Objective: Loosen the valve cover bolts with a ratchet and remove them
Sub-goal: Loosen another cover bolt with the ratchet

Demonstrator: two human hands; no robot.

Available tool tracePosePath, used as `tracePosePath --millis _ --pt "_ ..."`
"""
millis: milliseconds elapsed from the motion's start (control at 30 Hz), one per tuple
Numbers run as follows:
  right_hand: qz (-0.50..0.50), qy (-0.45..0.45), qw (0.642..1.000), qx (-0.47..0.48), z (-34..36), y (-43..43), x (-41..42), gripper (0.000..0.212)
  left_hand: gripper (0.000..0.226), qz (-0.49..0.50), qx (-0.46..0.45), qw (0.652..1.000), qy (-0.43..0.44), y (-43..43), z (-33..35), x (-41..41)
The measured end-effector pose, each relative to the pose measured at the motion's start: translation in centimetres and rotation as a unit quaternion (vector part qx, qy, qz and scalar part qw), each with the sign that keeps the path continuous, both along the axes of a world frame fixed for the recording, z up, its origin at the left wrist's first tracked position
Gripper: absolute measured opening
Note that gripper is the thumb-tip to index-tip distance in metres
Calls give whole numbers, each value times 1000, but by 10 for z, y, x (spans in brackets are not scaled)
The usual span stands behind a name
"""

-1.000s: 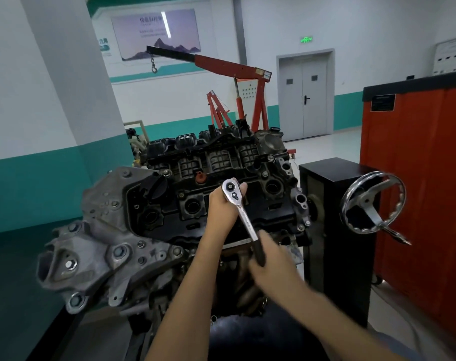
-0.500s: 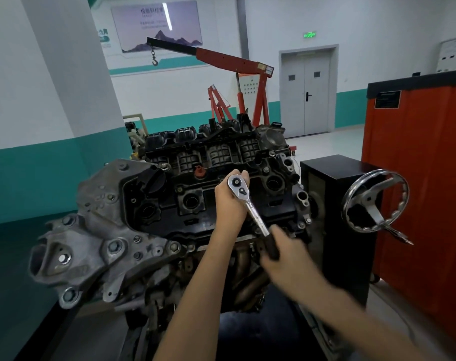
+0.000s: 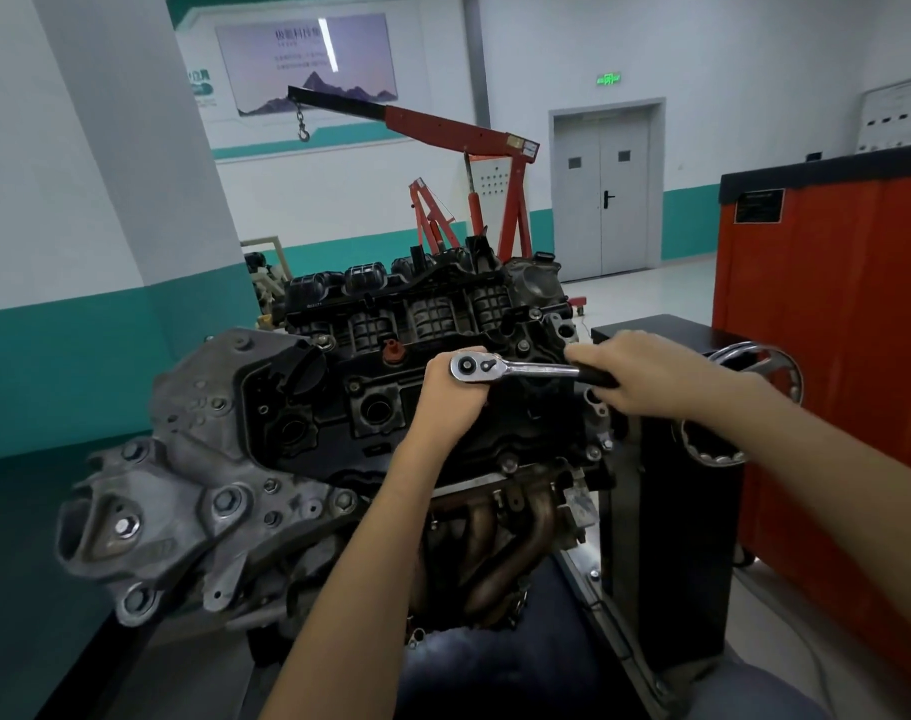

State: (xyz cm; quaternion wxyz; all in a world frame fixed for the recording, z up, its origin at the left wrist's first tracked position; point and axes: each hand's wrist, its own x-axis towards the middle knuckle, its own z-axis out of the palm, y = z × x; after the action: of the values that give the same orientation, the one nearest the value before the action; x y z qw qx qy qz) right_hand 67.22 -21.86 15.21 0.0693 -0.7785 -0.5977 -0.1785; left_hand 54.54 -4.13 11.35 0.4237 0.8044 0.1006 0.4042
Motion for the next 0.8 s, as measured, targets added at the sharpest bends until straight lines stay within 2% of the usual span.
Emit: tracePosePath --millis 67,100,167,233,267,333,467,533,600,700,767,800 --pt "-4 38 999 34 -8 2 -12 19 51 37 -51 997 -53 -3 -1 2" --pt "-12 86 995 59 -22 4 -23 23 50 62 -78 992 -75 -5 0 4" --pt "-14 209 972 104 -58 9 -54 24 51 92 -135 980 -112 -7 -1 10" --pt "4 317 939 135 -91 19 -87 26 53 82 -191 967 -151 -11 -1 17" --pt "7 353 922 158 -101 24 -99 28 53 77 -190 967 -150 -14 -1 18" --pt "4 379 907 185 -110 32 -111 33 51 82 -128 982 -113 -14 -5 16" --pt "13 336 930 150 -97 20 -83 27 51 46 -43 998 -17 -2 -5 -1" --pt "18 265 958 104 -76 11 -54 21 49 48 2 999 15 5 -2 -7" --pt "31 153 986 62 -46 9 -23 18 47 34 24 999 24 7 2 -7" --pt "41 43 998 20 -10 13 3 18 53 9 -10 1000 4 2 0 -4" --pt "21 48 998 42 -16 12 1 18 52 24 -45 998 -45 -3 -5 0" --pt "8 81 995 65 -29 11 -7 17 51 38 -63 995 -69 -5 -7 2"
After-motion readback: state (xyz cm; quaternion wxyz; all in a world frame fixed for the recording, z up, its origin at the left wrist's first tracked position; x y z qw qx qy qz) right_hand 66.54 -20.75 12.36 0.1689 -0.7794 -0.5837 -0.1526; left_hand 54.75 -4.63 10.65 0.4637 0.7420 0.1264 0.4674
